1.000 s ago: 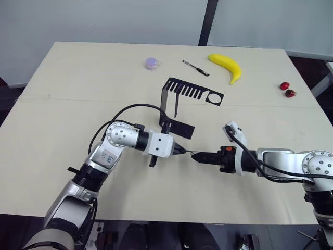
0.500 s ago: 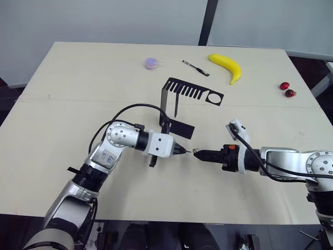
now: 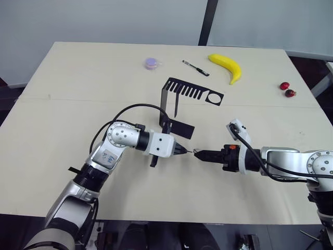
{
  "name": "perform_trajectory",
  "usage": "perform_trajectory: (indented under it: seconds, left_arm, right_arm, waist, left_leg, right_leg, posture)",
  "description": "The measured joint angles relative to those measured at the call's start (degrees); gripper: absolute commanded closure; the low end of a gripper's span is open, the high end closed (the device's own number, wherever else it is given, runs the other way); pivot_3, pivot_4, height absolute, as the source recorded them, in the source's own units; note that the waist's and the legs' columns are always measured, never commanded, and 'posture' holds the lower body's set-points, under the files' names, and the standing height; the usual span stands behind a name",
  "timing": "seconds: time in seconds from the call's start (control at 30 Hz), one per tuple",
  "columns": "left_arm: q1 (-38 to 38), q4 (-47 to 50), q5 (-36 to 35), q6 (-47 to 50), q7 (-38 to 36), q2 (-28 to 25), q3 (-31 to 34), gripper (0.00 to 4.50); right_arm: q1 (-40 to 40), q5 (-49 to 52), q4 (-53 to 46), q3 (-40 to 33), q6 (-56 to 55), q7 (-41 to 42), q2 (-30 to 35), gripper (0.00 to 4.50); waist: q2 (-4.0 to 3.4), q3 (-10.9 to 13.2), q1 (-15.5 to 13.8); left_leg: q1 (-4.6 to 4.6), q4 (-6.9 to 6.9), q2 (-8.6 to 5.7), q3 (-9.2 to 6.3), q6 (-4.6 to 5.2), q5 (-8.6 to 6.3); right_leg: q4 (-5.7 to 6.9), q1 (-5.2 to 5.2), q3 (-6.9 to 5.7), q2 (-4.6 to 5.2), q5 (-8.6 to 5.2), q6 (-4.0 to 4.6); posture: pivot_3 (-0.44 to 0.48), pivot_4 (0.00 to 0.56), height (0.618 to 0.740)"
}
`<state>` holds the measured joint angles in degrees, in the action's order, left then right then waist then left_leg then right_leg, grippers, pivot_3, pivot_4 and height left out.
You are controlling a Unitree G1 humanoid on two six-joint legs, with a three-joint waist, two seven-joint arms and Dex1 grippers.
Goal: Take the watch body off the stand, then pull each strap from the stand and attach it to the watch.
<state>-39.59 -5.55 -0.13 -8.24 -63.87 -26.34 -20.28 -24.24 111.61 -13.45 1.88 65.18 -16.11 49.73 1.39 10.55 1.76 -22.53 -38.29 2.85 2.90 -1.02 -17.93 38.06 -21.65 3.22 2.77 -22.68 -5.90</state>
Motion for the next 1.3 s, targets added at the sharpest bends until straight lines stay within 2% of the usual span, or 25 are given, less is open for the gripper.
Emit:
perform_trajectory:
  seconds: [1.3]
  left_arm:
    - [-0.8,-2.2,0.0,-1.1,-0.1,0.8,0.0,4.5]
  right_arm:
    - [1.1,0.0,-1.7,0.0,-0.4,0.3,0.6,2.98]
  waist:
    - [0.0,0.0,0.0]
  left_leg:
    - [0.0,-0.01,0.0,0.0,0.0,0.0]
  right_leg:
    - [0.01,0.0,0.0,0.0,0.0,0.0]
  posture:
    - [0.0,0.15,0.74]
